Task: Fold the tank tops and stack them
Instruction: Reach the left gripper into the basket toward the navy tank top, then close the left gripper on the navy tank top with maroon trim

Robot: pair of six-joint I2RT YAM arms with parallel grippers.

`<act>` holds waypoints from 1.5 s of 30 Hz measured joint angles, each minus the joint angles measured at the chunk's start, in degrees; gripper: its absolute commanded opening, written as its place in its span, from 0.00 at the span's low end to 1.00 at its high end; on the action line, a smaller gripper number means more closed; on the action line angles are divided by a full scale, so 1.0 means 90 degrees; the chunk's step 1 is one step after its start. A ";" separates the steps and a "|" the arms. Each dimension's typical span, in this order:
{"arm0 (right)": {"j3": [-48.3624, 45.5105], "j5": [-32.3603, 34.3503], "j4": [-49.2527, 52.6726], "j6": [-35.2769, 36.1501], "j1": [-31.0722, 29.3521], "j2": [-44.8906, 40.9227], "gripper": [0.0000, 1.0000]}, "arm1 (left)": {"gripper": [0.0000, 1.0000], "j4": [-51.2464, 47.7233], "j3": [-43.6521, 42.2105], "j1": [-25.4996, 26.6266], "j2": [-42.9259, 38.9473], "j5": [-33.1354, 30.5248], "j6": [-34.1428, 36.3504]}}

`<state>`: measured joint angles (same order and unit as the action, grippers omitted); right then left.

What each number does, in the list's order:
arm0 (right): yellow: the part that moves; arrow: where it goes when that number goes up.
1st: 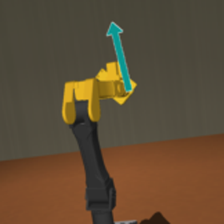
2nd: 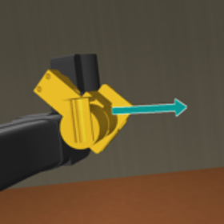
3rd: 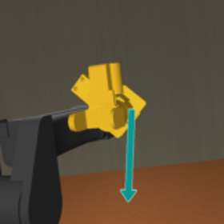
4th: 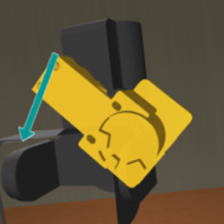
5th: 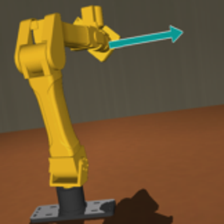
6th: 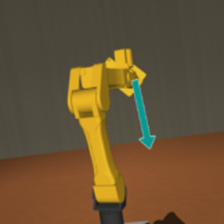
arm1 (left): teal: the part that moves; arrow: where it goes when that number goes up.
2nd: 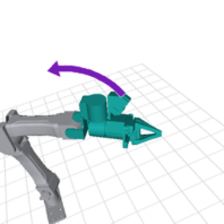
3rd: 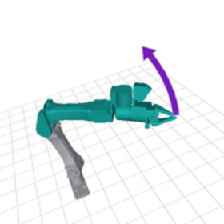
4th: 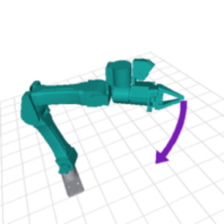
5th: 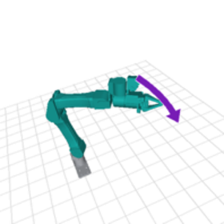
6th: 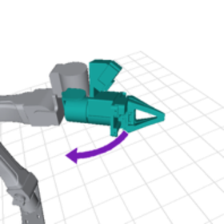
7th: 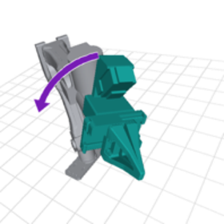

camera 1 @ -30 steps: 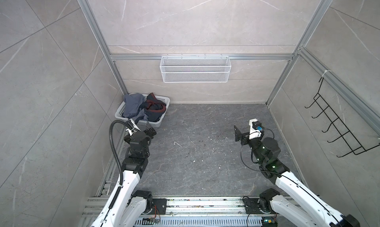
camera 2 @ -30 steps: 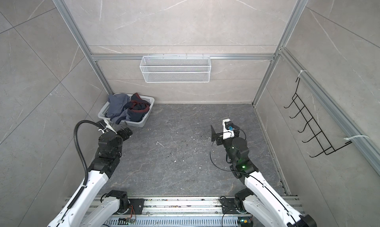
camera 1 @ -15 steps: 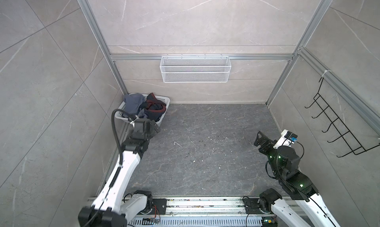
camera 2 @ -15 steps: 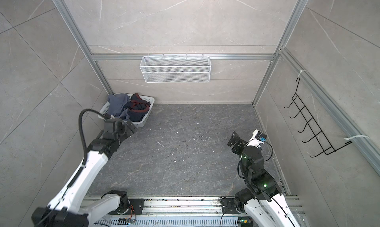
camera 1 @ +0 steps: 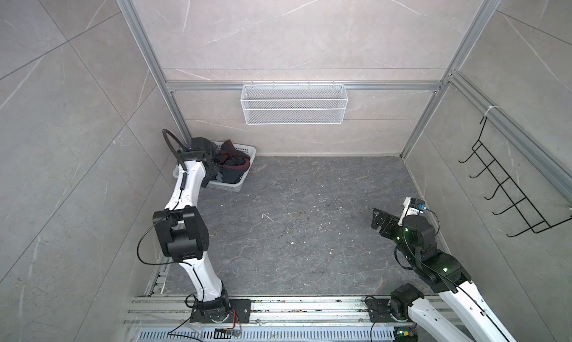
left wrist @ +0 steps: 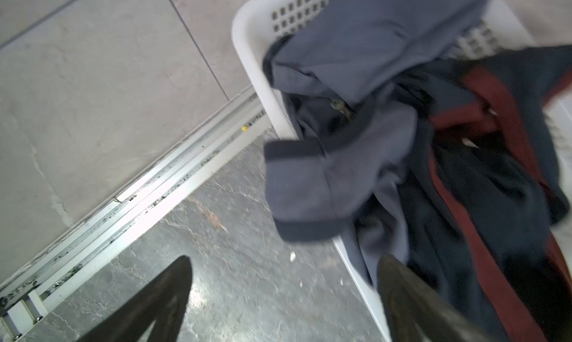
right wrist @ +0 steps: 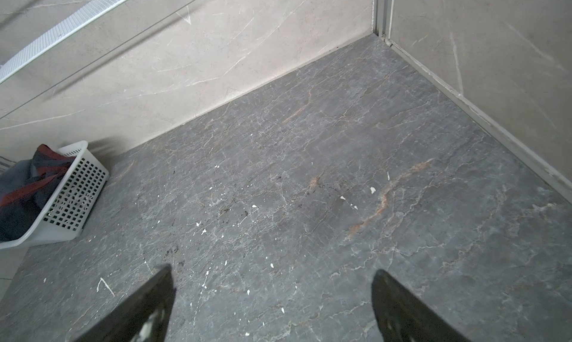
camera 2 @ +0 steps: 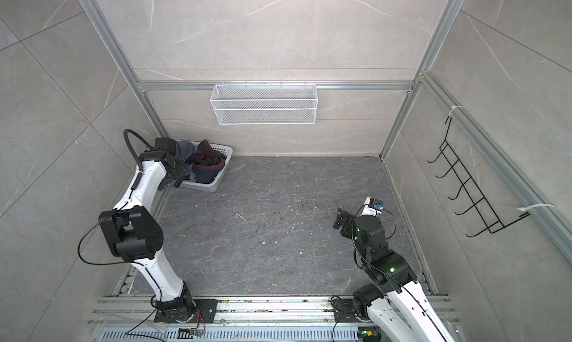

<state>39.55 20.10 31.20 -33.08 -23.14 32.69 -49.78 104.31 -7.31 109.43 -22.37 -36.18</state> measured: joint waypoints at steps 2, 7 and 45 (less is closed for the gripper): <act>-0.0075 -0.0051 0.0044 0.0002 0.0000 -0.0100 0.99 | 0.82 -0.0180 0.0401 -0.0104 0.0350 0.0051 0.0012; -0.0214 -0.0170 0.0136 0.0007 0.0000 -0.0022 0.99 | 0.75 -0.0532 0.1396 -0.0151 0.1076 0.0211 0.0112; -0.0505 -0.0308 0.0032 -0.0092 0.0000 0.0760 0.99 | 0.01 -0.0614 0.2948 0.1117 0.2640 0.1564 0.1430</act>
<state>35.00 17.32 31.48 -33.91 -23.14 39.53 -55.31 130.85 2.74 133.19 -8.29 -23.31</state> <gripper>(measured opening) 0.992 0.116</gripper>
